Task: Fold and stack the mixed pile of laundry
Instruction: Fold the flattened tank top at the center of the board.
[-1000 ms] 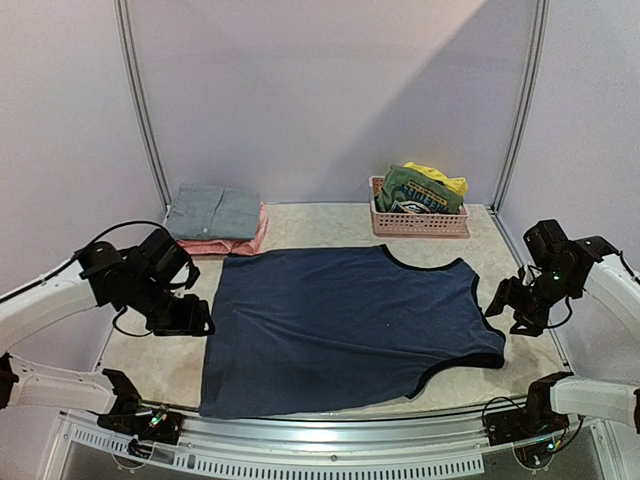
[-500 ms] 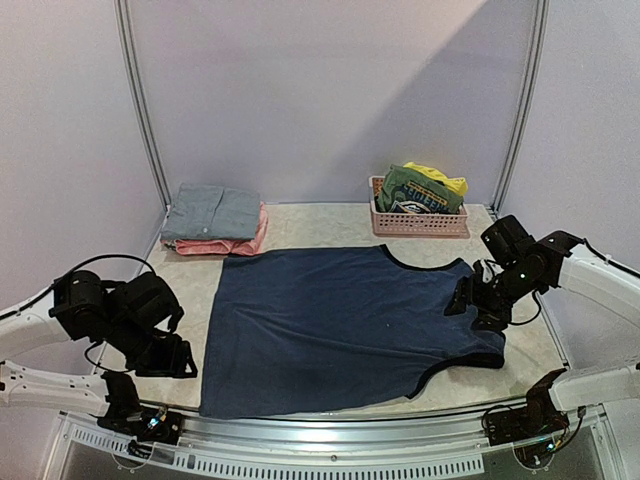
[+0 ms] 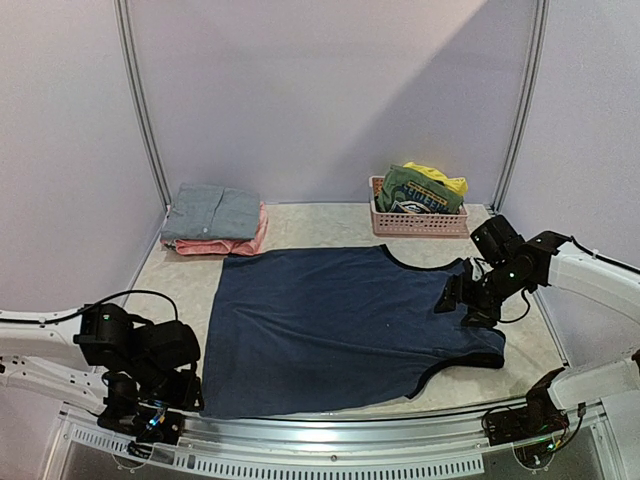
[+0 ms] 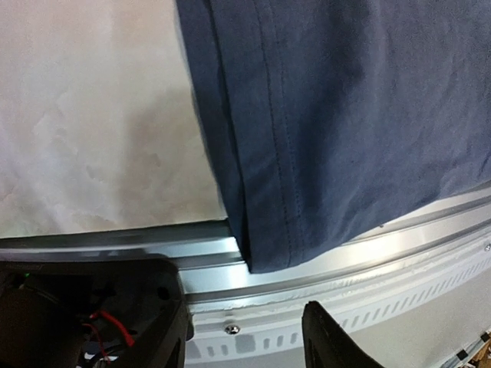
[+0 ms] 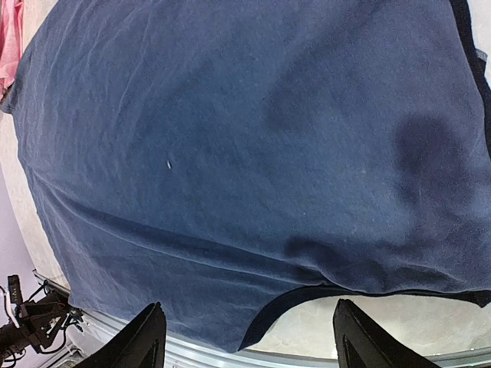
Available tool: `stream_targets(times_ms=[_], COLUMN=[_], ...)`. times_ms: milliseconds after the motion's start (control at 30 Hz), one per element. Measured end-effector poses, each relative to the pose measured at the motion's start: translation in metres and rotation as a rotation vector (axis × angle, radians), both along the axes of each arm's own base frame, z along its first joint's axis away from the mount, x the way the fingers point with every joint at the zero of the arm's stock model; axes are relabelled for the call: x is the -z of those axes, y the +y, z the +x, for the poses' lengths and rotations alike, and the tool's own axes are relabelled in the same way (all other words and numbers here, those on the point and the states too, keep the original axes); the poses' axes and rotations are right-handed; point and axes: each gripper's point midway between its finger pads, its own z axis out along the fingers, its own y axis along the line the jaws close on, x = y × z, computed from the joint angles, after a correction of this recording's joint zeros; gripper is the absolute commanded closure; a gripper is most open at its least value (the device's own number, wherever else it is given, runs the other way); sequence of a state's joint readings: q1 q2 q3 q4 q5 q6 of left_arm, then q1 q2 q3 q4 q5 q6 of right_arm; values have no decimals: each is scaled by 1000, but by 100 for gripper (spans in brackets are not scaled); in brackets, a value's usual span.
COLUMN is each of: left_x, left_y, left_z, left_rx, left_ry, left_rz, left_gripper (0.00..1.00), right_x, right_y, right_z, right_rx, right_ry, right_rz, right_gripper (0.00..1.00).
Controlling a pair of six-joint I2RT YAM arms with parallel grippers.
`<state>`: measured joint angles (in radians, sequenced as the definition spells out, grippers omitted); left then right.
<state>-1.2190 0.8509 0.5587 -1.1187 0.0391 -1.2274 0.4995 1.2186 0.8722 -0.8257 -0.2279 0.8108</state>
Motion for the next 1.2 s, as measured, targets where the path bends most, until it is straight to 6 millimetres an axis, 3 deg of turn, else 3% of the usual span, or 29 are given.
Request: stream_targets(times_ms=[200,467,867,1033,1200], left_x=[24,35,45,46,45], left_y=[-14,-22,-21,-25,-27], left_z=[-1,-3,-4,-3,-3], left_rx=[28,32,-7,-11,-13], left_ry=[15,11,0,-3,-5], left_rz=[21,11,-39,-56,-65], left_gripper=[53,59,91,98,100], right_x=[3,2,9,13,28], right_y=[0,-2,-5,1,16], right_z=[-3,-5,-14,-32,-67], right_rx=[0,6,5,-40,-131], right_ry=[6,4,15,18,39], right_rz=[-2,3,1,13,24], right_gripper=[24,24,24,25,28])
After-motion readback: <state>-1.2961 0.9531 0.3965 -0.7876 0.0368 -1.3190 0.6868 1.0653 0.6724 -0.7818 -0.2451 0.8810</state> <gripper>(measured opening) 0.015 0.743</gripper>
